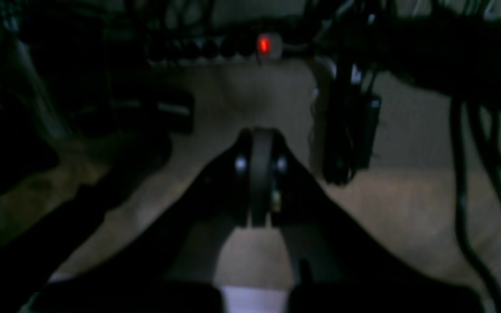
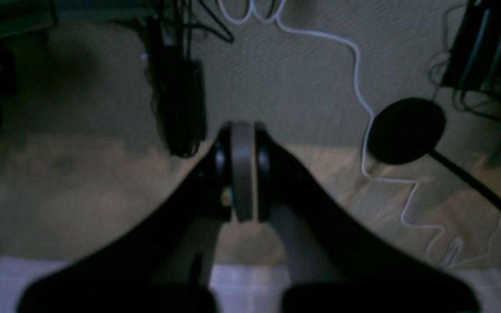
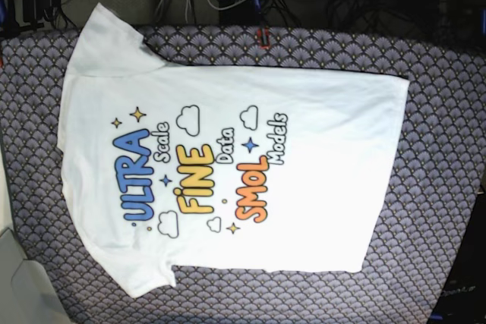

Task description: Fold the T-shirt properly

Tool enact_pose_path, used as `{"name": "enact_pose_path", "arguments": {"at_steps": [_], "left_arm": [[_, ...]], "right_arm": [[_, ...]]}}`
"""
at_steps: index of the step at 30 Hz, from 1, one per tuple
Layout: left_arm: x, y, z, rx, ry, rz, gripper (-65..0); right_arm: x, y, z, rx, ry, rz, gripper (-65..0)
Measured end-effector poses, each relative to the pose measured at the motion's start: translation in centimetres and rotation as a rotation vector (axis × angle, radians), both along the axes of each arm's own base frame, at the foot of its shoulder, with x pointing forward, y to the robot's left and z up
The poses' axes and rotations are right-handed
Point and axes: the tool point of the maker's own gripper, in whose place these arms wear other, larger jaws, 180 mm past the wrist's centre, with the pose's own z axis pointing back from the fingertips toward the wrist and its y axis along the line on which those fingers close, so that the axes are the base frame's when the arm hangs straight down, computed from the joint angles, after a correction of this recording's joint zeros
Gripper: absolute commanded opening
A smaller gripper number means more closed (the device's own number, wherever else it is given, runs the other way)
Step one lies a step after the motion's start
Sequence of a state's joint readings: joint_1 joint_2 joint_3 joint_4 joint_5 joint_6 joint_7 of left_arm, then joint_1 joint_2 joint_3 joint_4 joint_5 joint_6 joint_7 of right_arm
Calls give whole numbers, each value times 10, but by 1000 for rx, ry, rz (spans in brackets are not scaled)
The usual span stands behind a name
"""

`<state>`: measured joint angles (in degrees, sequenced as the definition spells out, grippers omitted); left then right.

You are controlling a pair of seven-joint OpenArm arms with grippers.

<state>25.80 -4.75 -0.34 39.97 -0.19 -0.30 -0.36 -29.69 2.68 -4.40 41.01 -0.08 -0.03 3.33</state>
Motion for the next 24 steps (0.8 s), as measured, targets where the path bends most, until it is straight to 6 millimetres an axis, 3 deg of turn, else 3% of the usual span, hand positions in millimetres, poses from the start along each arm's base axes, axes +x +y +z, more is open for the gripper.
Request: {"name": "enact_pose_path", "arguments": {"at_steps": [4, 7, 12, 16, 21, 24], "left_arm": [[10, 5, 26, -3, -95, -32, -647], [7, 9, 54, 8, -153, -46, -647], [30, 2, 120, -13, -313, -58, -646], [64, 7, 178, 4, -480, -62, -646], [90, 0, 231, -7, -607, -72, -645], [106, -5, 253, -17, -667, -84, -589]], "right_arm": [[2, 1, 29, 5, -81, 15, -650], [-1, -10, 57, -8, -134, 37, -650], [11, -16, 106, -20, -234, 22, -650], [37, -49, 151, -103, -335, 13, -650], [82, -62, 206, -150, -448, 10, -650], [113, -72, 234, -190, -512, 11, -591]]}}
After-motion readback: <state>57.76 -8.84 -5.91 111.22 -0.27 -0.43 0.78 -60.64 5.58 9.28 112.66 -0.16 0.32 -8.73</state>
